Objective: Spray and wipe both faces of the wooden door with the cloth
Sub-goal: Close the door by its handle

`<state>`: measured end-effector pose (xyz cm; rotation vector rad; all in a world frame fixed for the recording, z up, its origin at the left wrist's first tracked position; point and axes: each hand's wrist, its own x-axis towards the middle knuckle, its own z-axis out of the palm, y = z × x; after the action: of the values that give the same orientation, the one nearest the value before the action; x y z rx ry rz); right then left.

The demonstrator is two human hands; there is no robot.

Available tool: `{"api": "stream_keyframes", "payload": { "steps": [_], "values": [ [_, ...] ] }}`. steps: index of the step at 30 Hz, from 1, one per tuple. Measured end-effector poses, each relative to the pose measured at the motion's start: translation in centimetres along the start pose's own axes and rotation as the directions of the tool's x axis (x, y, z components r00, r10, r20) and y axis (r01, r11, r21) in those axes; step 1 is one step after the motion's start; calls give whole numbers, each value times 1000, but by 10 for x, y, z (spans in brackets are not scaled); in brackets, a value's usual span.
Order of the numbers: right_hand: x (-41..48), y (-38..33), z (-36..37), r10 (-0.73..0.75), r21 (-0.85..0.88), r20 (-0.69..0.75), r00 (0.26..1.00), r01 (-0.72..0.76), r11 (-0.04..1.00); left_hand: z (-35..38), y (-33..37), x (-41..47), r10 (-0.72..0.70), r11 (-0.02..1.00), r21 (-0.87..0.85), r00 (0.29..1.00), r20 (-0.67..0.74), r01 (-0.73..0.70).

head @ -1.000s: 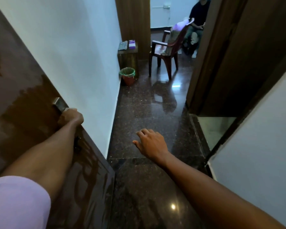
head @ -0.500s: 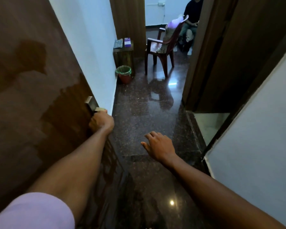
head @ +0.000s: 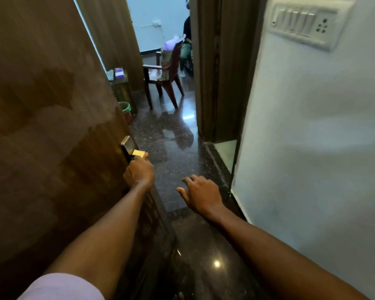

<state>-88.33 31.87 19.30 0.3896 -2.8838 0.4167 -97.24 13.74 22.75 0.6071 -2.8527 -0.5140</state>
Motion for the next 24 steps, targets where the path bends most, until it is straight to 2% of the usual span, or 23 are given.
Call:
{"api": "stream_keyframes", "payload": {
  "steps": [6,10,12,15,17,20,24],
  "values": [
    [-67,25,-18,96,-25,-31,995,-96,995,11,45,-72,125,992,-10,990,71,-125],
    [-109,33,-30,155,5,-27,988,-155,988,16,69,-129,211,977,-6,975,70,-211],
    [-133,34,-33,185,9,-44,982,-185,983,22,73,-164,230,972,-60,971,64,-227],
    [-161,33,-38,233,4,-96,968,-234,972,32,72,-212,210,952,-232,977,24,-199],
    [-169,32,-45,256,-10,-123,959,-259,966,33,75,-231,148,923,-352,987,-54,-158],
    [-172,41,-61,288,3,-166,943,-292,957,33,90,-238,133,895,-407,980,-149,-183],
    [-209,71,-72,383,-12,-188,904,-392,920,49,111,-270,211,872,-436,975,-75,-222]
  ]
}}
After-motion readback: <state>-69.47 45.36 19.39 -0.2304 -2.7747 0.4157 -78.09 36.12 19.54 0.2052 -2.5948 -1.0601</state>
